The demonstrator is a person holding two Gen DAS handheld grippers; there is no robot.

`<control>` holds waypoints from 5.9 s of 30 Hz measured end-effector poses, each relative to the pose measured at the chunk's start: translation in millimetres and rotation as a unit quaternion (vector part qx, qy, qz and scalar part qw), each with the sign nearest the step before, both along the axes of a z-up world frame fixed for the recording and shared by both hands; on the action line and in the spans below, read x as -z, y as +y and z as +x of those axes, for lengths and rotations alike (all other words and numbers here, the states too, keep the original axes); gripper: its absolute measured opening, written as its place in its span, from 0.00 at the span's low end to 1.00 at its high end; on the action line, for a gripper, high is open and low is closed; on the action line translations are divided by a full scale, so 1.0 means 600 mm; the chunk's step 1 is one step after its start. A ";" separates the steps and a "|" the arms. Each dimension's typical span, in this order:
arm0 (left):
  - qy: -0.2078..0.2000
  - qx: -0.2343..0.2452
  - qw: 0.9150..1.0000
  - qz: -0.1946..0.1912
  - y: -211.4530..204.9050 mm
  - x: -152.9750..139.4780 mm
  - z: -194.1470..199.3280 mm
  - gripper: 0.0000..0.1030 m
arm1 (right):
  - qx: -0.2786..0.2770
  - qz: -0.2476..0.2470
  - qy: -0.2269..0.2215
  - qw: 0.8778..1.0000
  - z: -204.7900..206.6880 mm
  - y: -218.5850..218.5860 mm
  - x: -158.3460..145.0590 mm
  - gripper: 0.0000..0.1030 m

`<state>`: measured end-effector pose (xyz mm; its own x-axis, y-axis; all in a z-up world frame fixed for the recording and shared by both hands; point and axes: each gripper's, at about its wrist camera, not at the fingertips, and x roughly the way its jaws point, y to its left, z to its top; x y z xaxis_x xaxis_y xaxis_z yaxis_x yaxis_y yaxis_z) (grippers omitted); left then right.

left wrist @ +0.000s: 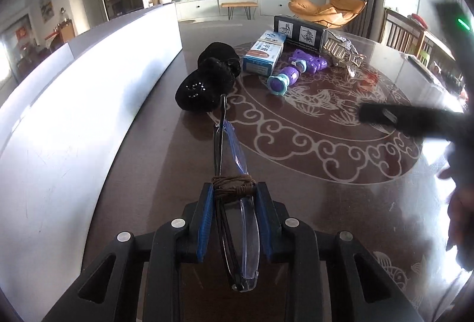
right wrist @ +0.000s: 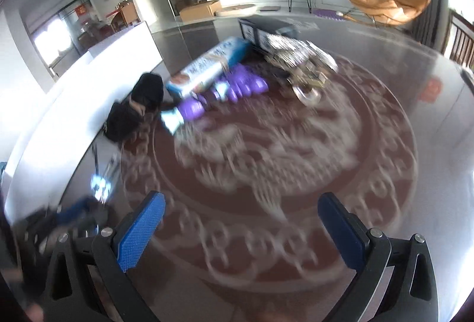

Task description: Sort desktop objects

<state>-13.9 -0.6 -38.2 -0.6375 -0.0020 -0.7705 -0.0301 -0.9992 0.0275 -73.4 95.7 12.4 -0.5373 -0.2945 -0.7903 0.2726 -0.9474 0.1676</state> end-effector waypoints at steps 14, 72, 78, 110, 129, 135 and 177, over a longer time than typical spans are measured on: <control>0.002 -0.019 1.000 0.025 -0.022 -0.001 -0.002 0.28 | 0.057 -0.020 -0.025 0.998 -0.189 -0.088 -0.003 0.85; -0.022 0.025 0.999 0.030 0.022 0.004 -0.003 0.88 | -0.017 0.092 0.007 0.996 0.124 -0.007 0.022 1.00; -0.039 0.035 0.999 0.010 0.033 0.013 -0.011 1.00 | -0.017 0.091 0.007 0.996 0.130 -0.003 0.024 1.00; -0.039 0.035 0.999 0.010 0.033 0.013 -0.011 1.00 | -0.016 0.091 0.008 0.996 0.128 -0.003 0.024 1.00; -0.039 0.035 0.999 0.011 0.033 0.013 -0.011 1.00 | -0.016 0.091 0.008 0.996 0.129 -0.004 0.025 1.00; -0.039 0.035 0.999 0.011 0.033 0.013 -0.011 1.00 | -0.016 0.091 0.008 0.996 0.129 -0.004 0.025 1.00; -0.039 0.035 0.999 0.011 0.032 0.013 -0.012 1.00 | -0.016 0.091 0.008 0.996 0.129 -0.003 0.025 1.00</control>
